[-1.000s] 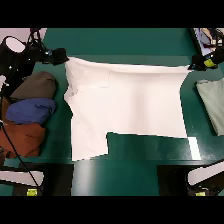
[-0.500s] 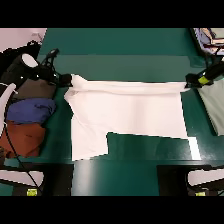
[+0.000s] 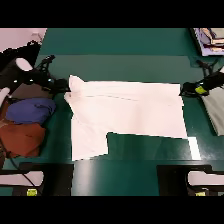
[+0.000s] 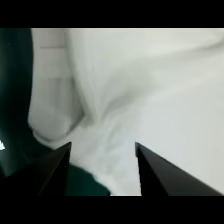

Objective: Fold the shirts.

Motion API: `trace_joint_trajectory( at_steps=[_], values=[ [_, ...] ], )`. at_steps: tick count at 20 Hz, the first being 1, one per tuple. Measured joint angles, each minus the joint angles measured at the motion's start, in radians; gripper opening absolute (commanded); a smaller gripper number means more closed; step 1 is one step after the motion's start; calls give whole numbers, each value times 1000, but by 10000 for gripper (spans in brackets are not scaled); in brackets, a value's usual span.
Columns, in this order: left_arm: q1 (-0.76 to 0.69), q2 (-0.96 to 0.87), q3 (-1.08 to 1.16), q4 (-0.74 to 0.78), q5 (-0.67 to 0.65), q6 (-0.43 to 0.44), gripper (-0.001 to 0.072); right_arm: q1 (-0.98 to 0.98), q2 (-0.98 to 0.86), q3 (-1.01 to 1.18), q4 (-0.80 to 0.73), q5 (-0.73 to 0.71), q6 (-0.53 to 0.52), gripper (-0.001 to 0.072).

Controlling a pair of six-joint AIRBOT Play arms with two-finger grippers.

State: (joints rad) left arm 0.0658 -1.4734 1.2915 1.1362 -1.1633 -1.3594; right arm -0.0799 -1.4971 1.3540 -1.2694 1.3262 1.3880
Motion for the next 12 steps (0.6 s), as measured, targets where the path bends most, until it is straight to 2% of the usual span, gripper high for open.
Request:
trace_joint_trajectory(
  at_steps=[5, 8, 12],
  values=[
    [31, 226, -252, 41, -80, -1, 491, -67, 128, -8, 13, 72, -1, 351],
    [36, 343, -458, -5, -74, 1, 490, -93, 181, -9, 16, 98, -2, 351],
    [39, 407, -656, -101, -29, 35, 490, -105, 212, -9, 21, 134, -2, 351]
  ],
)
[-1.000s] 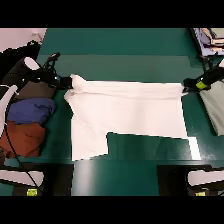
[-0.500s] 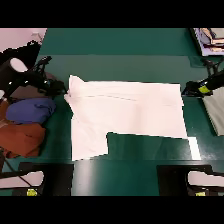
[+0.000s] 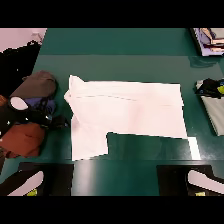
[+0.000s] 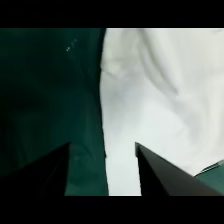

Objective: Fold the shirts.

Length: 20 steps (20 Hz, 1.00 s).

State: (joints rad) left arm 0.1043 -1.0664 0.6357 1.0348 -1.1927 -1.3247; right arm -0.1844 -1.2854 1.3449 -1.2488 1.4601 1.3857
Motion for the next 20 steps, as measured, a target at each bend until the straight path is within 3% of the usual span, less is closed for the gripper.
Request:
trace_joint_trajectory(
  at_steps=[10, 12, 15, 16, 17, 20],
  values=[
    [2, 25, -143, -122, 101, 22, 476, -4, 10, 0, 0, 50, -7, 350],
    [2, 24, -159, -132, 119, 24, 267, -4, 10, 0, 0, 55, -7, 350],
    [2, 23, -174, -161, 137, 50, 238, -4, 10, 0, 1, 64, -7, 350],
    [2, 23, -177, -171, 138, 57, 179, -4, 10, 0, 0, 65, -7, 350],
    [1, 21, -179, -175, 143, 61, 30, -5, 10, 0, 0, 68, -7, 350],
    [0, 22, -169, -179, 143, 75, 26, -19, 10, 0, -5, 84, -7, 350]
  ],
)
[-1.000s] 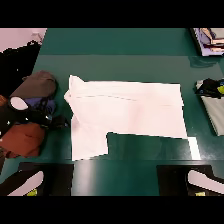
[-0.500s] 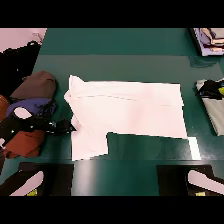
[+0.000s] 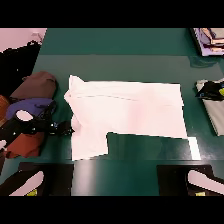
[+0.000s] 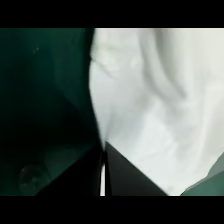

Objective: Fold the shirts.

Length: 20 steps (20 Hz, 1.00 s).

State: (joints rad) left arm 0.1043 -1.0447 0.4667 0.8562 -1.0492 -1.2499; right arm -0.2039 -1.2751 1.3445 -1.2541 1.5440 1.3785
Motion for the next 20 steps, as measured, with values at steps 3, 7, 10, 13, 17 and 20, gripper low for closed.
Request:
trace_joint_trajectory(
  at_steps=[3, 7, 10, 13, 17, 20],
  values=[
    [0, 1, 45, -14, -35, 7, 25, -51, 11, -36, -8, 28, 0, 368],
    [1, 1, 116, -21, -69, 16, 25, -151, 66, -251, -80, 39, -6, 551],
    [1, 1, 147, -24, -75, 18, 25, -223, 106, -456, -90, -8, -20, 454],
    [1, 1, 161, -24, -72, 19, 25, -260, 125, -614, -39, -81, -42, 445],
    [1, 1, 167, -26, -69, 20, 25, -272, 134, -709, 53, -170, -59, 366],
    [1, 1, 168, -27, -65, 20, 24, -241, 136, -732, 85, -213, -66, 168]
  ],
)
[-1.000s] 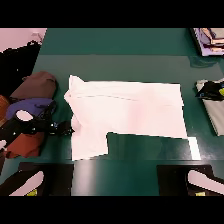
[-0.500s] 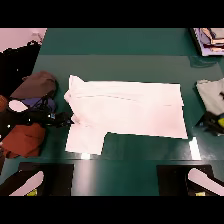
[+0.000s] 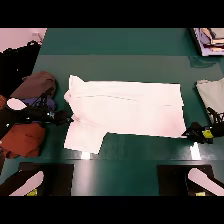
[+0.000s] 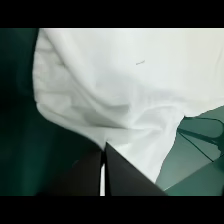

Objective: Fold the shirts.

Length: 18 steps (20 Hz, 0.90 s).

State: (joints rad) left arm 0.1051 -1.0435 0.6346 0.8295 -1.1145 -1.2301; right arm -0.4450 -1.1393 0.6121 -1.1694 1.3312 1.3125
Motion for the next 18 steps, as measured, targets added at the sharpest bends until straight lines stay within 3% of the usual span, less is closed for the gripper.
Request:
trace_joint_trajectory(
  at_steps=[2, 3, 8, 14, 18],
  values=[
    [0, 1, 0, 2, 3, 0, 23, 35, 0, -6, 7, -27, -4, 38],
    [0, 6, 0, 7, 3, -1, 23, 55, 0, -8, 9, -35, -6, 14],
    [0, 150, 0, 141, -47, -82, 24, 108, 79, -5, -45, -37, -13, 13],
    [0, 417, 8, 237, -259, -211, 24, 66, 323, 85, -155, 145, -13, 13],
    [-1, 497, 101, 251, -360, -268, 24, 91, 408, 172, -180, 217, 7, 13]
  ],
)
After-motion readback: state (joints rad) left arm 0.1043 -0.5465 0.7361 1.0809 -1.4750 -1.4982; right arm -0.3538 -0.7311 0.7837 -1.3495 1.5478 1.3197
